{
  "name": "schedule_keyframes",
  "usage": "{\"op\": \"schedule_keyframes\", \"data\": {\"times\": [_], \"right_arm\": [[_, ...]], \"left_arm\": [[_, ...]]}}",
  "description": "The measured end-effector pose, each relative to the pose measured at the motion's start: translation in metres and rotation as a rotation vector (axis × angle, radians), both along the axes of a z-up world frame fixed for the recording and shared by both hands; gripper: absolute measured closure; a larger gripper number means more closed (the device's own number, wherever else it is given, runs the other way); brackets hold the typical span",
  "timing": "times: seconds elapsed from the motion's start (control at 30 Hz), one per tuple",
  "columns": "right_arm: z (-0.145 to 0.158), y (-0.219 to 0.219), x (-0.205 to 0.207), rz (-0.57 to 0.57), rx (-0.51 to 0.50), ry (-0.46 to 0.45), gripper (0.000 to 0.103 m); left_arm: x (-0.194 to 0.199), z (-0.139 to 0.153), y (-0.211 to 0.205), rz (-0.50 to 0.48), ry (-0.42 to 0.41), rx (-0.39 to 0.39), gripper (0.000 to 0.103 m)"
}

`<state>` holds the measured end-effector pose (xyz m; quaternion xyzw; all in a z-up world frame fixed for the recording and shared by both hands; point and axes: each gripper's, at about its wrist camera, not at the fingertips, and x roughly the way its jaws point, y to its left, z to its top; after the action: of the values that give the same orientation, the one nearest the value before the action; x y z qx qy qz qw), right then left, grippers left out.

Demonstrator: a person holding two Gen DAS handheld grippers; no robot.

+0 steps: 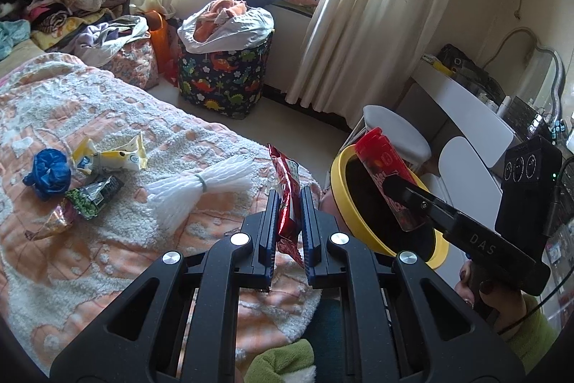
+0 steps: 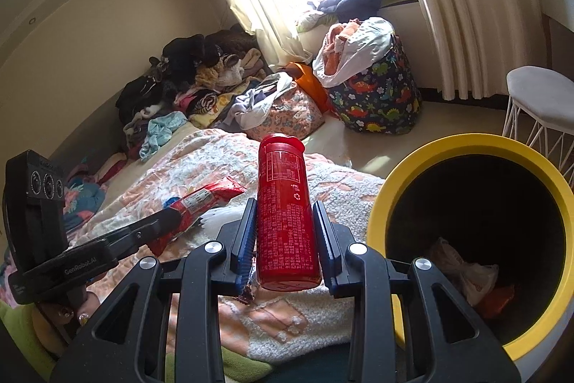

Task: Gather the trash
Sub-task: 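Carry the red cylinder and red wrapper together over the yellow bin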

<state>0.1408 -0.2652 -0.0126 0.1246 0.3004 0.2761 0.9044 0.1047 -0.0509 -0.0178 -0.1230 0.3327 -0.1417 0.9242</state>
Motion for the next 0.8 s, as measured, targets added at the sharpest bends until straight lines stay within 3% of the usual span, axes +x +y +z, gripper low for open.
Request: {"op": "schedule_keyframes", "data": {"times": [0.8], "right_arm": [[-0.007, -0.056, 0.010, -0.161, 0.008, 0.007, 0.073]], "left_arm": [[0.007, -0.007, -0.053, -0.128, 0.002, 0.022, 0.095]]}}
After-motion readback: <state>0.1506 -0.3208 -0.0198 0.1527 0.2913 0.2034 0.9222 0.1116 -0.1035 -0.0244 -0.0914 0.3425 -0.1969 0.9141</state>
